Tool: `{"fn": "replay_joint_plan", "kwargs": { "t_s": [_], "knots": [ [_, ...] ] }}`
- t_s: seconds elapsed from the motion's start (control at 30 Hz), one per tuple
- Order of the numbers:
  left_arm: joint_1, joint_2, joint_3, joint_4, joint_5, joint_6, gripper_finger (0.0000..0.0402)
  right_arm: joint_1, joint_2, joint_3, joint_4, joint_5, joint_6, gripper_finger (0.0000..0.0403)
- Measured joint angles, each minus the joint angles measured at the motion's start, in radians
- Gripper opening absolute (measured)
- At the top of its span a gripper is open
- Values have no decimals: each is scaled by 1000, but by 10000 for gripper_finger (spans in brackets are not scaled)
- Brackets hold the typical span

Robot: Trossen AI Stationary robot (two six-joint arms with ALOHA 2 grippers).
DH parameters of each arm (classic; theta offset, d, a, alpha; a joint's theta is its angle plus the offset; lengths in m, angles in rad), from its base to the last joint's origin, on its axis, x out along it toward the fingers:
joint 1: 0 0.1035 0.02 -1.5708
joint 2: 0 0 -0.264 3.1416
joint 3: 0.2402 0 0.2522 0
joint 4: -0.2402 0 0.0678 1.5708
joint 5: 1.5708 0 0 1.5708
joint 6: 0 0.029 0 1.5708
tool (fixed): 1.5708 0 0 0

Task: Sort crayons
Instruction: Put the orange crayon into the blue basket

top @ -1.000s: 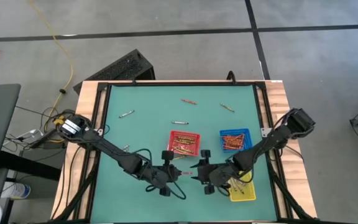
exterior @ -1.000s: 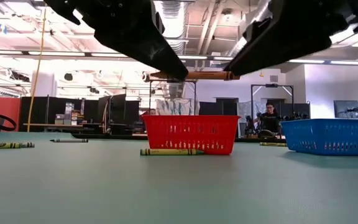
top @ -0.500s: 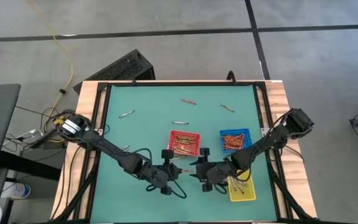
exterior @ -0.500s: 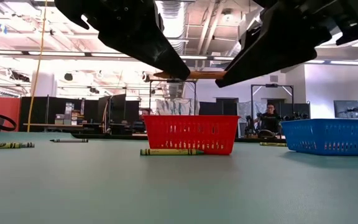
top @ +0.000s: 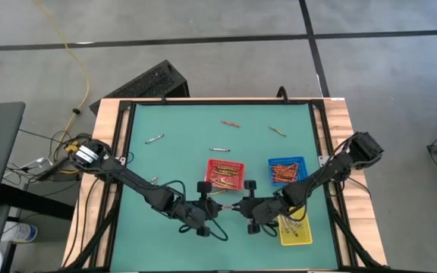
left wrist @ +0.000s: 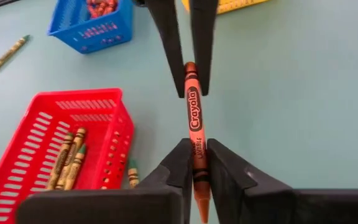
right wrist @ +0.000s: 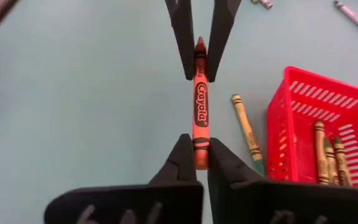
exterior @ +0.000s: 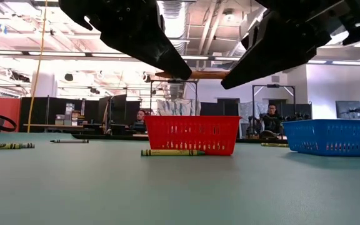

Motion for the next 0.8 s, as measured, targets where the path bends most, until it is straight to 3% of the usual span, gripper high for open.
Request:
{"fn": "replay_joint_plan", "kwargs": {
  "t_s": [0.2,0.4,0.6,0.8],
  "knots": [
    [-1,0,0,-3,2,2,110,10,-59,0,-64,-30,8,9],
    [-6,-68,0,-60,-23,0,169,32,-196,0,-393,-23,133,7],
    [-9,-161,1,-266,-141,-62,180,60,-329,-9,-770,58,311,7],
    [-19,-182,1,-431,-227,-190,180,65,-485,-95,-984,60,461,7]
  ]
}}
